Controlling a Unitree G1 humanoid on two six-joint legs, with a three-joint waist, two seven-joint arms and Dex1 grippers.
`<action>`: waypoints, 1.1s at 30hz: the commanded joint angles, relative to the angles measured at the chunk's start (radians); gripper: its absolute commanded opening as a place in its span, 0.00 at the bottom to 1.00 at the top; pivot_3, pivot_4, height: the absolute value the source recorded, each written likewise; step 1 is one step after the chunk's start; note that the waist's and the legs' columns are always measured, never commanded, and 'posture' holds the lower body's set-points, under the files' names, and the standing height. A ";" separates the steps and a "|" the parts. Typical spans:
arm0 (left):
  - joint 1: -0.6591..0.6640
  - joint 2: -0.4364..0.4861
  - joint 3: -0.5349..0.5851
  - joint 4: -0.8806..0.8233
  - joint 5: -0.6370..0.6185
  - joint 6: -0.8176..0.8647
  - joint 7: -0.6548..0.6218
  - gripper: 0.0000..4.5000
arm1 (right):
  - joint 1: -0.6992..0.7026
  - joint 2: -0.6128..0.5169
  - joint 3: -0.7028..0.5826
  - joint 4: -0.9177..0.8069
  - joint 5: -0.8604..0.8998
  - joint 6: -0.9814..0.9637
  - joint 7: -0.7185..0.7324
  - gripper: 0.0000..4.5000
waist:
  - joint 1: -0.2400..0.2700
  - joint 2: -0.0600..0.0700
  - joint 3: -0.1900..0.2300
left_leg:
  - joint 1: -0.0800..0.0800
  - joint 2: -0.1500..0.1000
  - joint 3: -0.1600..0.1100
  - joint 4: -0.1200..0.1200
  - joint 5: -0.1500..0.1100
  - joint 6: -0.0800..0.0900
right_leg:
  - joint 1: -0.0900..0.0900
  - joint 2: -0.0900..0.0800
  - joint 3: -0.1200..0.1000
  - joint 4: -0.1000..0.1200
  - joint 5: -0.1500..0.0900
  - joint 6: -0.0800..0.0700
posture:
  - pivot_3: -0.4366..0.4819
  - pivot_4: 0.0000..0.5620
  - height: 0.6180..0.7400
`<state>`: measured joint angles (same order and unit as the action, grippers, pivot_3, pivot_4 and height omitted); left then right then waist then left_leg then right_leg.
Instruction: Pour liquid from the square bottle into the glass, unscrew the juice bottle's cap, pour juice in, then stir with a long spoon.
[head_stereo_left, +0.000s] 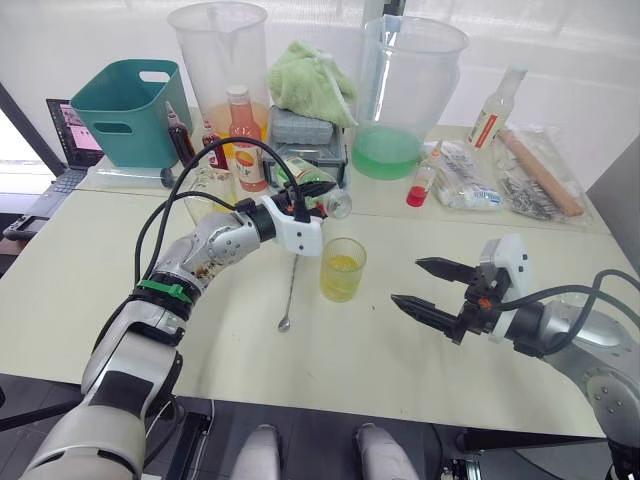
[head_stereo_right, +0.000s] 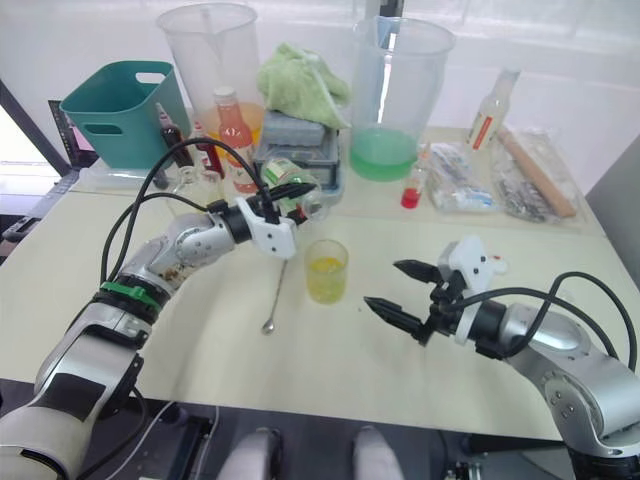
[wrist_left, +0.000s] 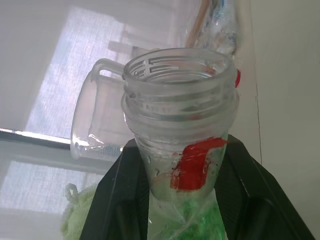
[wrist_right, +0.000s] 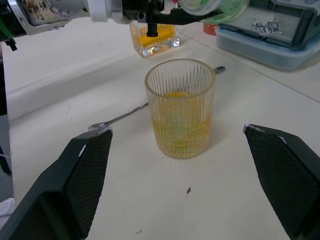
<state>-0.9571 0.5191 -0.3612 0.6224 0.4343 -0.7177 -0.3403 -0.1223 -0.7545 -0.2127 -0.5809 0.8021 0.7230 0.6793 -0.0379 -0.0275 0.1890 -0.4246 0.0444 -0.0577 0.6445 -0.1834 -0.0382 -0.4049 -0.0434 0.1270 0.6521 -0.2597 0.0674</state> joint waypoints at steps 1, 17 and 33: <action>0.011 -0.007 0.082 -0.103 -0.162 0.075 -0.092 0.31 | -0.048 0.003 -0.003 0.018 -0.005 -0.034 0.024 0.99 | -0.004 0.000 0.000 | 0.000 0.000 0.000 0.000 0.000 0.000 | 0.000 0.000 0.000 0.001 0.000 0.000 | 0.48 0.27 0.86; 0.202 0.099 0.438 -0.818 -0.903 1.203 -0.369 0.31 | -0.318 -0.114 -0.011 0.358 -0.013 -0.093 0.371 0.99 | -0.021 0.000 0.000 | 0.003 0.000 -0.001 0.002 0.000 0.000 | 0.000 0.000 0.000 0.008 0.000 0.000 | 0.48 0.27 0.86; 0.812 0.379 1.040 -1.044 -1.146 1.533 -0.447 0.31 | -0.543 -0.072 0.131 0.518 -0.032 -0.063 0.611 0.99 | -0.050 -0.002 0.001 | 0.007 0.004 0.001 -0.001 0.000 0.000 | -0.002 0.002 -0.002 0.011 -0.003 -0.005 | 0.48 0.27 0.86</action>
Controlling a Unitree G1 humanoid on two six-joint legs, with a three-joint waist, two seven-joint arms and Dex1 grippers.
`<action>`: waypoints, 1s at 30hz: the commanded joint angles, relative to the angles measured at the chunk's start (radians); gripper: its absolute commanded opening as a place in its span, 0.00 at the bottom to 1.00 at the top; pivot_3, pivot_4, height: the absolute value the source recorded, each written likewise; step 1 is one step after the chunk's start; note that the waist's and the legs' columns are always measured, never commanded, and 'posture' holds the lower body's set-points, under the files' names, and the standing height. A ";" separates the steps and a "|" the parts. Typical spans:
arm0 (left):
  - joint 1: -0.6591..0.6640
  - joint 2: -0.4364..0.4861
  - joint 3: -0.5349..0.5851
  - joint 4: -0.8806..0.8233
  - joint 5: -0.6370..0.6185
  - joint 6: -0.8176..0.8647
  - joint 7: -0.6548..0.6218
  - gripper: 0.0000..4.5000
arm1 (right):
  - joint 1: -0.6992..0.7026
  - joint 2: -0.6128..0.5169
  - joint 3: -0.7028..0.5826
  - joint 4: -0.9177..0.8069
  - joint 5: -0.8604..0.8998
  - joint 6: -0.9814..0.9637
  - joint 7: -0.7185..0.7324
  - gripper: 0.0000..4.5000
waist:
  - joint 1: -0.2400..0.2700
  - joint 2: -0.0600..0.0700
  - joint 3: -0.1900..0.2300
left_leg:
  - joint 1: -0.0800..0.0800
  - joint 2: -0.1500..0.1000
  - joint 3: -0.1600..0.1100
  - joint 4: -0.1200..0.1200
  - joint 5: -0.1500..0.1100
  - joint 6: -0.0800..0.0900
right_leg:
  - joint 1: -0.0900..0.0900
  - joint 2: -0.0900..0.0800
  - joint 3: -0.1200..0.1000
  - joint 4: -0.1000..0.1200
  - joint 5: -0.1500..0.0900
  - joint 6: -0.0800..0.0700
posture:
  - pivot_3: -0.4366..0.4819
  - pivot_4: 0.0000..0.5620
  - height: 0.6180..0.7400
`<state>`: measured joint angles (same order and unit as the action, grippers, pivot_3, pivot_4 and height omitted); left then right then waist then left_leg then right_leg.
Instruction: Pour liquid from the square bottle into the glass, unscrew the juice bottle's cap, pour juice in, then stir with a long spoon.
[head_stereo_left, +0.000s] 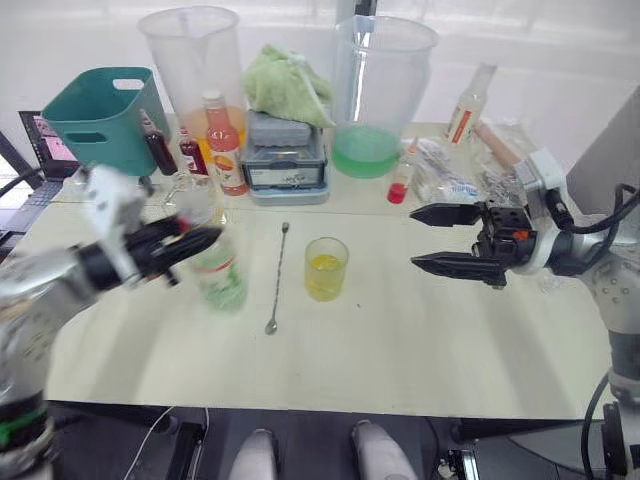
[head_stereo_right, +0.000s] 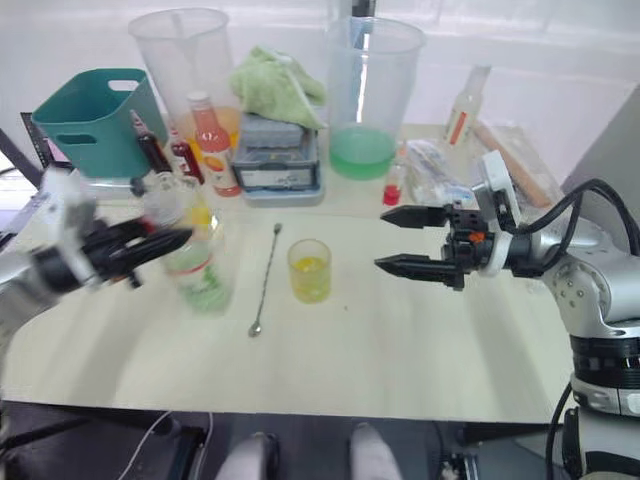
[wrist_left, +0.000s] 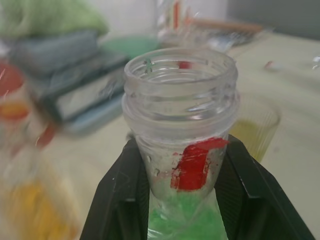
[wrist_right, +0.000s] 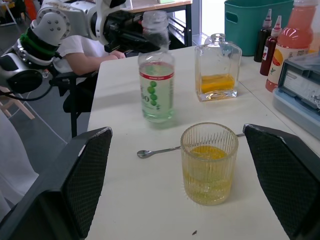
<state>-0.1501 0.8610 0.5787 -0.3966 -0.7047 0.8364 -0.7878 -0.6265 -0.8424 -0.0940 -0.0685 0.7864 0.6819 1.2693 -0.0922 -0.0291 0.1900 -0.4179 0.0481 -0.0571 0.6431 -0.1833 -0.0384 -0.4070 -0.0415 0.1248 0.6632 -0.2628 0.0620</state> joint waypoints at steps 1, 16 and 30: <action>0.013 0.042 0.128 -0.003 -0.005 -0.028 0.008 0.31 | -0.048 0.024 0.022 0.017 -0.028 -0.029 0.026 0.99 | 0.012 0.000 0.000 | 0.000 0.000 -0.001 0.000 0.000 0.000 | 0.000 0.000 -0.001 0.000 -0.001 0.001 | 0.48 0.27 0.86; -0.421 0.021 -0.062 0.610 0.219 -0.307 0.185 0.31 | 0.033 0.036 -0.033 -0.108 -0.018 0.027 -0.052 0.99 | 0.054 -0.001 0.000 | -0.001 0.000 0.000 0.001 0.001 -0.001 | 0.001 -0.001 -0.001 -0.001 -0.002 0.003 | 0.48 0.27 0.86; -0.781 -0.081 -0.266 1.193 0.421 -0.646 0.189 0.31 | 0.184 -0.009 -0.153 -0.257 0.032 0.080 -0.196 0.99 | 0.049 -0.001 -0.001 | -0.004 -0.001 -0.001 0.002 0.001 -0.001 | -0.001 -0.001 -0.002 -0.001 0.000 0.001 | 0.48 0.27 0.86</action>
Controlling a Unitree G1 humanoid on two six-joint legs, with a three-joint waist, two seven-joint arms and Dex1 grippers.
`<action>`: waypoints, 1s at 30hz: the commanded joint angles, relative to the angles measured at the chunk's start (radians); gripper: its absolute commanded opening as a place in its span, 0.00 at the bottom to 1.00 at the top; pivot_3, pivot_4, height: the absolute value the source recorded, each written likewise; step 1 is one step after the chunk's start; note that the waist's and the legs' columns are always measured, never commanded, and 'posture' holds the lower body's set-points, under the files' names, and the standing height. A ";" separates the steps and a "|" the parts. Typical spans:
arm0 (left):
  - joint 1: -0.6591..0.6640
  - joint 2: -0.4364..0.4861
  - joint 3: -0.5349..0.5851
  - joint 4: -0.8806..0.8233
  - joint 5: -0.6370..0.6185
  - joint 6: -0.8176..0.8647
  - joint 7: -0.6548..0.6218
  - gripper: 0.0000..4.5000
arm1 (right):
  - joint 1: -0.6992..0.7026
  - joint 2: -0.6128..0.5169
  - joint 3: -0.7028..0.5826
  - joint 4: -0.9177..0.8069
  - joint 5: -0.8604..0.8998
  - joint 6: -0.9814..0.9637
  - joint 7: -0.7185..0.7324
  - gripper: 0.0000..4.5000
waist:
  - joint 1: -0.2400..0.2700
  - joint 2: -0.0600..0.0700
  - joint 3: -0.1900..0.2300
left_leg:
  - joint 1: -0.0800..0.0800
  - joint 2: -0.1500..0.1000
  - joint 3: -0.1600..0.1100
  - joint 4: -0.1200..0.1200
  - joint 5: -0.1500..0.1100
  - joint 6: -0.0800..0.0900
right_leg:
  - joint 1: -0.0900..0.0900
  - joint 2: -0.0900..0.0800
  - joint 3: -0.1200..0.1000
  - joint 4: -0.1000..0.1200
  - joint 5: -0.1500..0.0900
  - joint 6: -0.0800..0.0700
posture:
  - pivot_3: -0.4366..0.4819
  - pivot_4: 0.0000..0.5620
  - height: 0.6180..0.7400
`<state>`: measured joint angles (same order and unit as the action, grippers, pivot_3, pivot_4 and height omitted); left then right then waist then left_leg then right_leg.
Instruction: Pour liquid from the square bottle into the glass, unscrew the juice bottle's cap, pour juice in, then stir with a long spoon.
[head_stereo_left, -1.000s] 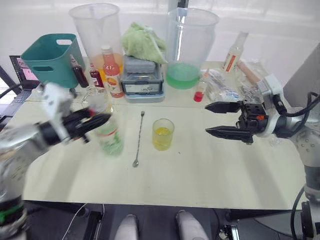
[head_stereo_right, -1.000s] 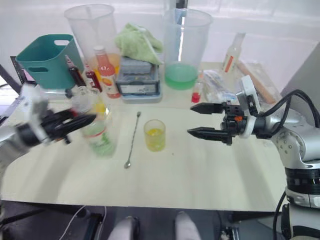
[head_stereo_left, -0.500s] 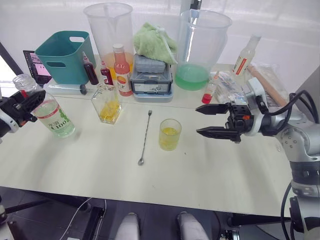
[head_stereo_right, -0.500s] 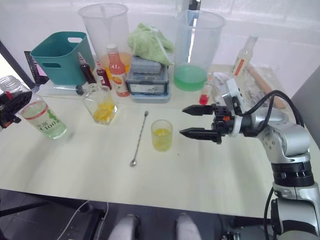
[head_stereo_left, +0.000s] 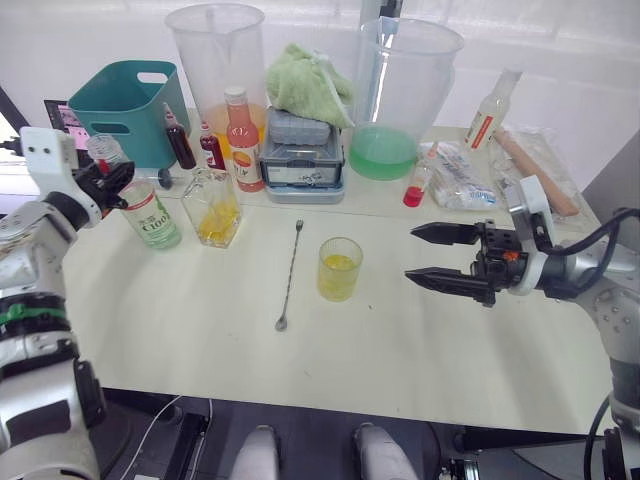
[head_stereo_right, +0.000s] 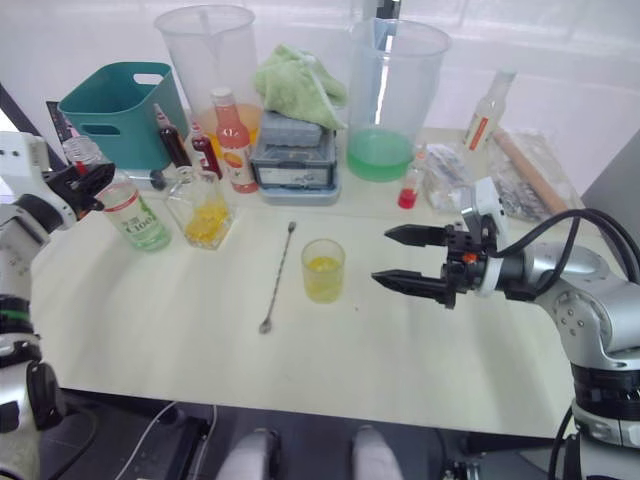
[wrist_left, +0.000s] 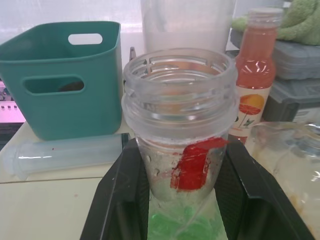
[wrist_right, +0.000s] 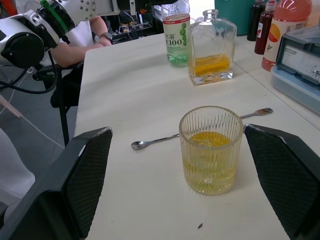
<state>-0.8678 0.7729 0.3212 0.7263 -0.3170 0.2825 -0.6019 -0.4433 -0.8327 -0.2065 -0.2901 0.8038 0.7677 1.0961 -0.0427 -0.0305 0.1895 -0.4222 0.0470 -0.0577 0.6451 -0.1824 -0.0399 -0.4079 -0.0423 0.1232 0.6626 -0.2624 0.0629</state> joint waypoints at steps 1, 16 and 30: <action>-0.077 0.003 -0.014 0.098 0.040 -0.108 0.003 0.31 | 0.003 -0.020 -0.041 -0.036 0.014 -0.006 -0.027 0.99 | -0.002 0.000 0.000 | 0.000 0.000 0.000 0.000 0.000 0.000 | 0.000 0.000 0.000 0.000 0.000 0.000 | 0.48 0.27 0.86; -0.107 0.010 0.004 0.168 0.033 -0.138 -0.019 0.86 | 0.009 -0.021 -0.037 -0.034 0.013 -0.019 -0.049 1.00 | -0.003 0.000 0.000 | 0.000 0.000 0.000 0.000 0.000 0.000 | 0.000 0.000 0.000 0.001 0.000 0.001 | 0.48 0.27 0.86; -0.091 0.016 0.141 -0.221 -0.156 -0.149 -0.099 1.00 | -0.025 -0.020 -0.035 0.004 0.024 0.002 -0.036 1.00 | -0.003 0.000 0.000 | 0.000 0.000 0.000 0.000 0.000 0.000 | 0.000 0.000 0.000 0.001 0.000 0.000 | 0.48 0.27 0.86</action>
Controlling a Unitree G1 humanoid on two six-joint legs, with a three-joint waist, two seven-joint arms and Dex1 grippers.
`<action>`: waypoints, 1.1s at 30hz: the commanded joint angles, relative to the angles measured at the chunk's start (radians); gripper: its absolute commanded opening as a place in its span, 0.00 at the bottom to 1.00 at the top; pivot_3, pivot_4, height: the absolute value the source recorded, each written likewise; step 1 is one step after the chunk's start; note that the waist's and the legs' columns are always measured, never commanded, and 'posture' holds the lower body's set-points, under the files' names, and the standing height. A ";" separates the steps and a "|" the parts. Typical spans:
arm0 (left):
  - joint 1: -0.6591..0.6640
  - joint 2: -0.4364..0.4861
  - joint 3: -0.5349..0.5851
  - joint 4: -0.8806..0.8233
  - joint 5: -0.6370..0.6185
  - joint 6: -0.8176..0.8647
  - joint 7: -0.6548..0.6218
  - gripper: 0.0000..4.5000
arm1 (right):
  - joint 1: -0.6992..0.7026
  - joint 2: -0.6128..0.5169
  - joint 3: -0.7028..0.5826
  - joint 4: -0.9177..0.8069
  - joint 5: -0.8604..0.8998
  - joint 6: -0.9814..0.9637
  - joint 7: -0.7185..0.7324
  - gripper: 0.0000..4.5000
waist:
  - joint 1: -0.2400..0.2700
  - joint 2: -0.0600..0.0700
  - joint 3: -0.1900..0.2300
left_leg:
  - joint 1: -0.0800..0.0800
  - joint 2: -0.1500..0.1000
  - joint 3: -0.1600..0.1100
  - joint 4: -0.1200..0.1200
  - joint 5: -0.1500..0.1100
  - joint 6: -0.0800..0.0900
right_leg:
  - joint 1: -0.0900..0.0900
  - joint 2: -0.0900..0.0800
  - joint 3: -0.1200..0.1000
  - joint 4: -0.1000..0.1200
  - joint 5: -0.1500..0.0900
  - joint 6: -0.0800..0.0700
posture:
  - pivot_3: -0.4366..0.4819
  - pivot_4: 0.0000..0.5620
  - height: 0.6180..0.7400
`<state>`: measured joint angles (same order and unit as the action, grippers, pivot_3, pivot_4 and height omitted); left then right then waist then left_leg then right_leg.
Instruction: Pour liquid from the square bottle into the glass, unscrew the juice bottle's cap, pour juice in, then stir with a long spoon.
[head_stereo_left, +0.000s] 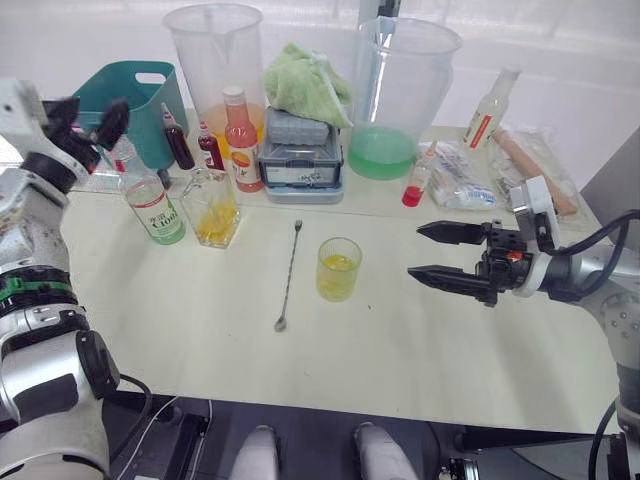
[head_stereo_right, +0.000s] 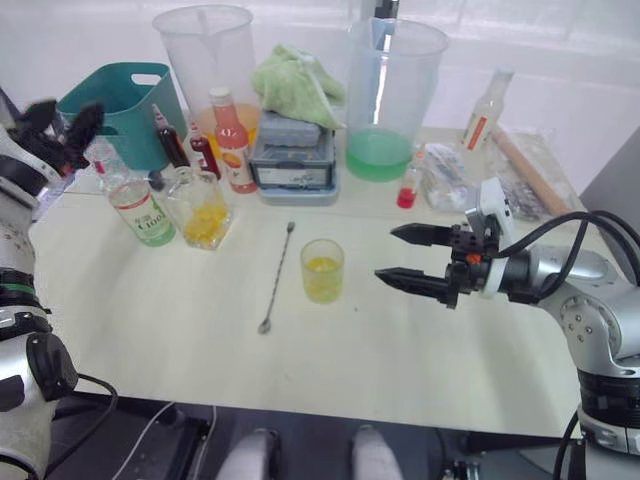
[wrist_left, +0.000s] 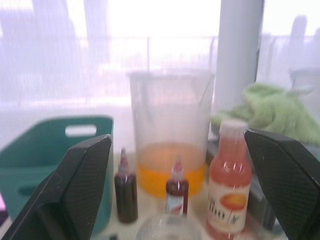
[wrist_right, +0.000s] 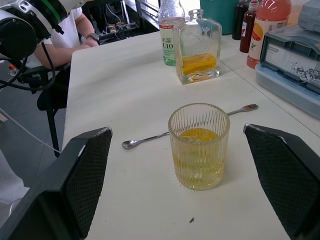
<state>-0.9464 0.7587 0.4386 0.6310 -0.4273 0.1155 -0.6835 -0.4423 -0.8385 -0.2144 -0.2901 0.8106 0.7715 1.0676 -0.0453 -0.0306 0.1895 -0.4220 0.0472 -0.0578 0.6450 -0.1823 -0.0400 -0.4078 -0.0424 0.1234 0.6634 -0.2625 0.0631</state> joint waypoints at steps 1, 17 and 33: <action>-0.011 0.033 0.021 -0.159 -0.056 0.036 -0.020 1.00 | -0.029 -0.013 -0.026 0.010 0.010 -0.003 -0.014 1.00 | 0.000 0.000 0.000 | 0.000 0.000 0.000 0.000 0.000 0.000 | 0.000 0.000 0.000 0.000 0.000 0.000 | 0.48 0.27 0.86; 0.295 0.117 -0.099 -0.783 -0.334 0.580 -0.203 1.00 | 0.033 -0.053 0.016 -0.004 -0.063 0.071 -0.098 1.00 | -0.004 0.000 0.000 | 0.000 0.000 0.000 0.000 0.000 0.000 | 0.000 0.000 0.000 0.000 -0.002 0.003 | 0.48 0.27 0.86; 0.843 0.098 -0.126 -1.046 -0.298 0.625 -0.183 1.00 | 0.293 -0.067 -0.122 -0.112 -0.052 0.067 -0.138 1.00 | -0.018 -0.006 -0.004 | -0.001 0.021 0.045 -0.002 -0.002 0.003 | -0.025 0.016 0.038 0.000 0.004 0.006 | 0.48 0.27 0.83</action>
<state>-0.1123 0.8705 0.2948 -0.3760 -0.7152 0.7390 -0.9004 -0.1537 -0.8950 -0.2932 -0.3655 0.7316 0.8408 0.9328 -0.0632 -0.0369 0.1851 -0.4233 0.0683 -0.0124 0.6432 -0.1847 -0.0366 -0.4328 -0.0265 0.1610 0.6635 -0.2583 0.0694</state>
